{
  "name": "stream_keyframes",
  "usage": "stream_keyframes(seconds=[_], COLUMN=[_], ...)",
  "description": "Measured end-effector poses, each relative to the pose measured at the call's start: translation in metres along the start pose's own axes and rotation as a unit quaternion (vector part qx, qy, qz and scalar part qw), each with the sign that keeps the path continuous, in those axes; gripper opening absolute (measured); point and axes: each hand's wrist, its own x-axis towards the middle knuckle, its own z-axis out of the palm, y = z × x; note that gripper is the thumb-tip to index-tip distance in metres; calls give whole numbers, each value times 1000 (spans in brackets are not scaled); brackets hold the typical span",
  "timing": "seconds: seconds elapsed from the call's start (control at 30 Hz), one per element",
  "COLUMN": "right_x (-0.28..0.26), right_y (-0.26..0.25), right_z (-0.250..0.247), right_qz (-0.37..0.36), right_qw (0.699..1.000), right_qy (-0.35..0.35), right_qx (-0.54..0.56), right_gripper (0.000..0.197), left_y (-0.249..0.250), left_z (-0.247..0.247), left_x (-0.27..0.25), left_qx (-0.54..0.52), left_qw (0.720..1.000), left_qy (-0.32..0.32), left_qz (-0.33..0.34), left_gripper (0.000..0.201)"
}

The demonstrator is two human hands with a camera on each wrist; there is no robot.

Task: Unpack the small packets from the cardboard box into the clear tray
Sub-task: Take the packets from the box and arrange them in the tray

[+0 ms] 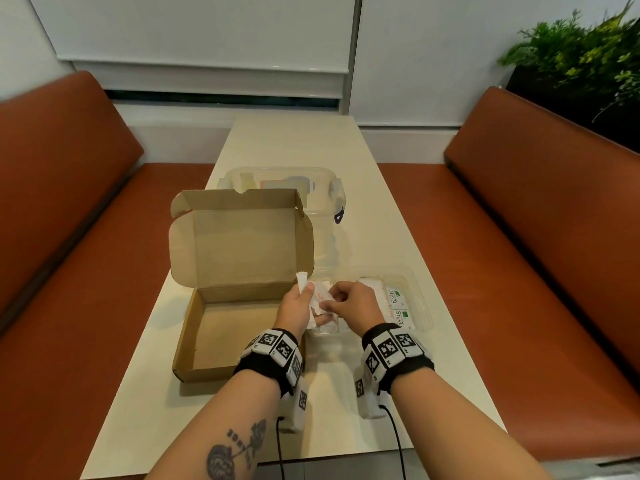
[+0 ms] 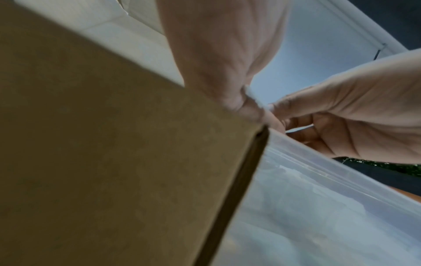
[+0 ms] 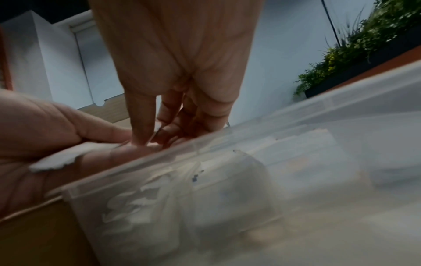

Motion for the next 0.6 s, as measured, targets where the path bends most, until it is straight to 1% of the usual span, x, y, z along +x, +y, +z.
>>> stream_keyframes(seconds=[0.07, 0.1, 0.13, 0.2, 0.37, 0.47, 0.6], right_x=[0, -1, -2, -2, -2, -3, -10], right_y=[3, 4, 4, 6, 14, 24, 46], right_z=[-3, -5, -7, -11, -27, -45, -77], right_qz=[2, 6, 6, 6, 26, 33, 55], right_qw=[1000, 999, 998, 997, 994, 994, 997], right_qy=[3, -1, -7, -8, 25, 50, 48], right_qx=[26, 43, 59, 77, 104, 95, 34], right_gripper=[19, 17, 14, 17, 15, 15, 10], left_y=[1, 1, 2, 1, -1, -1, -2], left_z=[0, 0, 0, -1, -2, -1, 0], left_x=[0, 1, 1, 2, 4, 6, 7], left_qx=[-22, -23, -19, -1, 15, 35, 47], left_qw=[1000, 1000, 1000, 1000, 1000, 999, 999], left_qy=[-5, -5, -7, -14, -24, -24, -16], left_qz=[-14, -17, -17, -10, 0, 1, 5], left_gripper=[15, 15, 13, 11, 22, 20, 24])
